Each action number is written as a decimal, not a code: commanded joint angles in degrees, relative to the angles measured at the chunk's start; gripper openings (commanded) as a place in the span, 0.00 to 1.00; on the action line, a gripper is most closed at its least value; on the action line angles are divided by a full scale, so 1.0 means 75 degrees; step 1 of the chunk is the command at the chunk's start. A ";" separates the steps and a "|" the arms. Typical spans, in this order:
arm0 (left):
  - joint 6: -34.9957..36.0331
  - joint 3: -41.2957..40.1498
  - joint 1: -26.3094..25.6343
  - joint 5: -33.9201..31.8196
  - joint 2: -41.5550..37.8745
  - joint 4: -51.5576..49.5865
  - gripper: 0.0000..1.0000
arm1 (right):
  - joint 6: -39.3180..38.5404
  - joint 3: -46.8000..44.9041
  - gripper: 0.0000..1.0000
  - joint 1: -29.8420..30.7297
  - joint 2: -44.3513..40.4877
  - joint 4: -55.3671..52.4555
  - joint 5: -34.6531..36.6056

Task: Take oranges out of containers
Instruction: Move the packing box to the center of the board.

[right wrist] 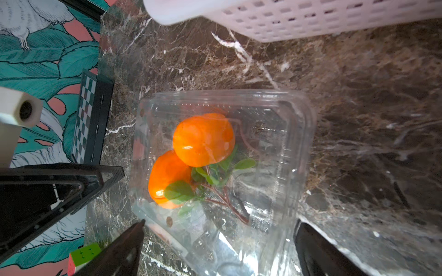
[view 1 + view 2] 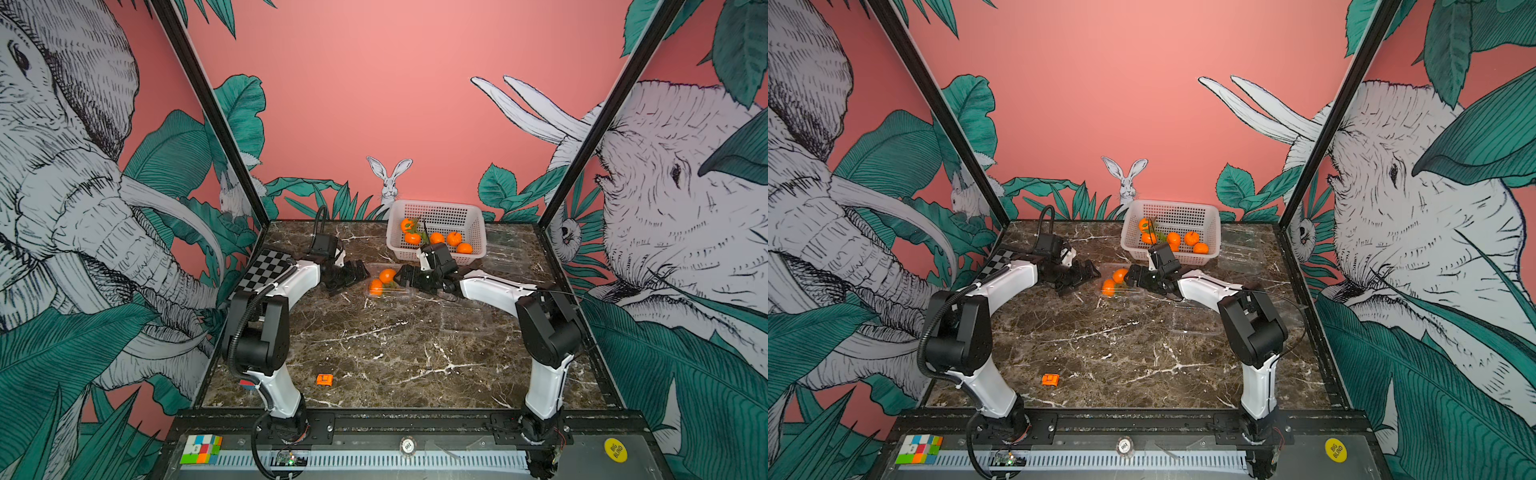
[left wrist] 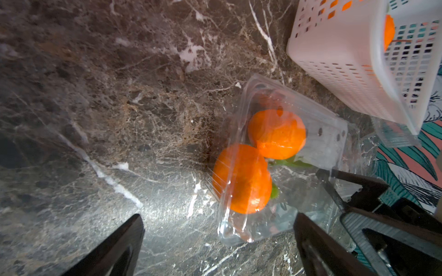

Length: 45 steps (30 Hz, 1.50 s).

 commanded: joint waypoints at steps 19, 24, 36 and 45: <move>-0.0935 -0.0297 -0.0470 0.0516 -0.0006 0.1304 0.99 | 0.0294 0.0234 0.84 0.0577 0.0001 0.0387 -0.0128; -0.0846 -0.0896 -0.0475 0.0404 -0.0576 0.1070 0.99 | 0.0514 -0.0195 0.82 0.0922 -0.0349 0.0505 0.0015; 0.0175 -0.0606 0.0279 0.0067 -0.0815 -0.0289 0.99 | 0.0461 -0.0808 0.86 0.0820 -0.1041 0.0188 0.0322; 0.0852 0.0070 0.0353 -0.0461 -0.0868 -0.0977 0.99 | 0.0647 -0.1210 0.99 0.0423 -0.1357 0.0804 0.0076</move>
